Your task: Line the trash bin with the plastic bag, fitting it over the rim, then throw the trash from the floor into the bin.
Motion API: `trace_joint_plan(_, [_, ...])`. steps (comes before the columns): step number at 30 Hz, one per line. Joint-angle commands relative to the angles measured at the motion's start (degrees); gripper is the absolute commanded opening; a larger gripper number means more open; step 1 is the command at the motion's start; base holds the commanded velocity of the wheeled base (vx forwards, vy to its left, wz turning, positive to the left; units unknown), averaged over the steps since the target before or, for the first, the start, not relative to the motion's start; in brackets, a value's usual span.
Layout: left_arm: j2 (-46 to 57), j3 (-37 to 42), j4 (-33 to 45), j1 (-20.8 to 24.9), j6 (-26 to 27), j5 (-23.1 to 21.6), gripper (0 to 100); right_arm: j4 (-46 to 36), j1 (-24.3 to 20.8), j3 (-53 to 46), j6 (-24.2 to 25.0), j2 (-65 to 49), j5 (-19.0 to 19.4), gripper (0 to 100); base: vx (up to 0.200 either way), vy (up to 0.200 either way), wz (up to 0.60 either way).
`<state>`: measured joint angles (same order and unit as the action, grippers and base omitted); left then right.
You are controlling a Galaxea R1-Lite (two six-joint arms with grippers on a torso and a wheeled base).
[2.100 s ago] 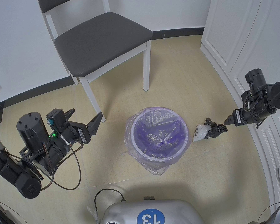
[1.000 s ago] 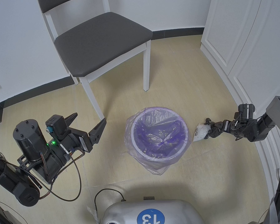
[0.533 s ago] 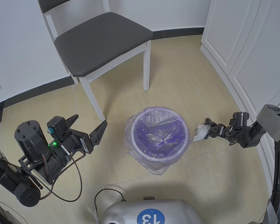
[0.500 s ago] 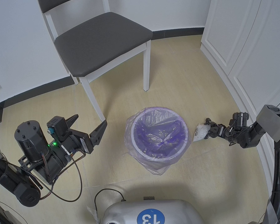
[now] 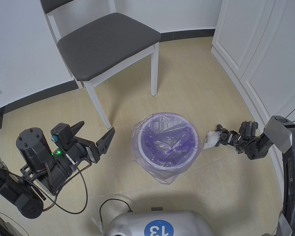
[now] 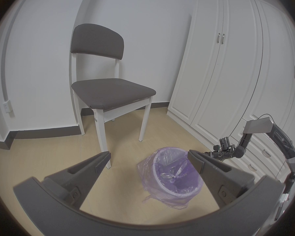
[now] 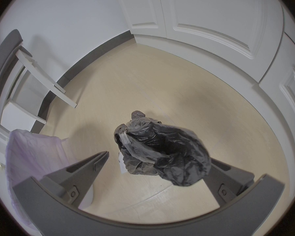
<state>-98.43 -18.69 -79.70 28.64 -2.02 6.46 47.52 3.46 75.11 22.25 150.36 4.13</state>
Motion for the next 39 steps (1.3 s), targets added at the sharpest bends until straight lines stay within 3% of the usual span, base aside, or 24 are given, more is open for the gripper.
trace_joint_plan(1, [-0.5,0.0,0.0,0.9,0.0,0.6,100,5.3,-2.5,1.3,3.0,4.6,-1.1,100,0.000,0.000,0.00])
trace_joint_plan(3, [-1.2,0.1,0.0,1.4,0.2,0.7,100,8.8,-3.3,1.4,5.8,5.8,-2.6,100,0.000,0.000,0.00])
trace_joint_plan(21, [-2.0,1.7,-4.6,2.0,0.3,0.8,100,9.9,-3.1,1.7,6.7,7.1,-2.0,100,0.000,0.000,0.00])
trace_joint_plan(22, [-1.9,1.7,-4.6,2.0,0.3,0.8,100,9.9,-3.1,1.7,6.7,7.1,-2.0,0,0.000,0.000,0.00])
trace_joint_plan(31, [-1.9,1.8,-4.6,2.5,0.3,0.8,100,9.7,-3.1,1.8,6.7,7.1,-1.9,0,0.000,0.000,0.00])
trace_joint_plan(39, [0.4,3.0,-4.7,5.6,0.4,2.5,100,9.5,-3.2,1.7,7.1,7.1,-2.7,0,0.000,0.000,0.00])
